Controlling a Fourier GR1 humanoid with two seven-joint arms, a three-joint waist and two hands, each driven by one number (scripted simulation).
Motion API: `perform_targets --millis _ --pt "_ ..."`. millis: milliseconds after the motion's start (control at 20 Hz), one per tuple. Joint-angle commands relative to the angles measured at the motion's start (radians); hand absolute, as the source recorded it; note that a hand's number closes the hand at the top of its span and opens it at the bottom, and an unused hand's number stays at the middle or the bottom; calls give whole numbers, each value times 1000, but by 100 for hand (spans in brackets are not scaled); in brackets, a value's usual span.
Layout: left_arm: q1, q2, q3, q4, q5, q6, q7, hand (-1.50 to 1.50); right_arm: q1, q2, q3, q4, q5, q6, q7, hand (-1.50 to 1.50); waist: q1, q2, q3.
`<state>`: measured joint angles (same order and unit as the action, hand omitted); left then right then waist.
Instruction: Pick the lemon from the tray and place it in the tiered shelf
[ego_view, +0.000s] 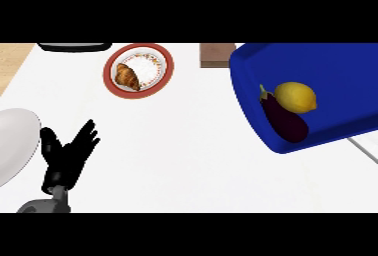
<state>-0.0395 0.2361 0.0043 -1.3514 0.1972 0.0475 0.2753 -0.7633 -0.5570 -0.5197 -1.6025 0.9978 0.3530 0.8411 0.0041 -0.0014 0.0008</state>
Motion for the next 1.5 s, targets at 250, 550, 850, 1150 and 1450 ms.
perform_targets --millis 250,550,850,1150,1450 --pt "-21 -6 12 48 -9 -17 -16 0 -17 65 -97 -73 -48 -231 58 -150 -2 1 -1" --pt "9 -30 2 47 -31 5 -35 0 -75 59 -193 -128 -172 -302 68 -150 -10 -2 -1" --pt "-2 -8 21 15 -19 -15 -1 0 -118 -34 -218 -106 -141 -412 101 -150 -2 0 -1" --pt "17 -53 -15 12 -63 22 -25 0 -23 -162 -371 -169 -132 -378 143 -150 -20 -3 -1" --pt "24 -28 30 10 -23 -4 2 0 90 -192 -582 -393 -275 -252 218 -150 -38 -9 -1"
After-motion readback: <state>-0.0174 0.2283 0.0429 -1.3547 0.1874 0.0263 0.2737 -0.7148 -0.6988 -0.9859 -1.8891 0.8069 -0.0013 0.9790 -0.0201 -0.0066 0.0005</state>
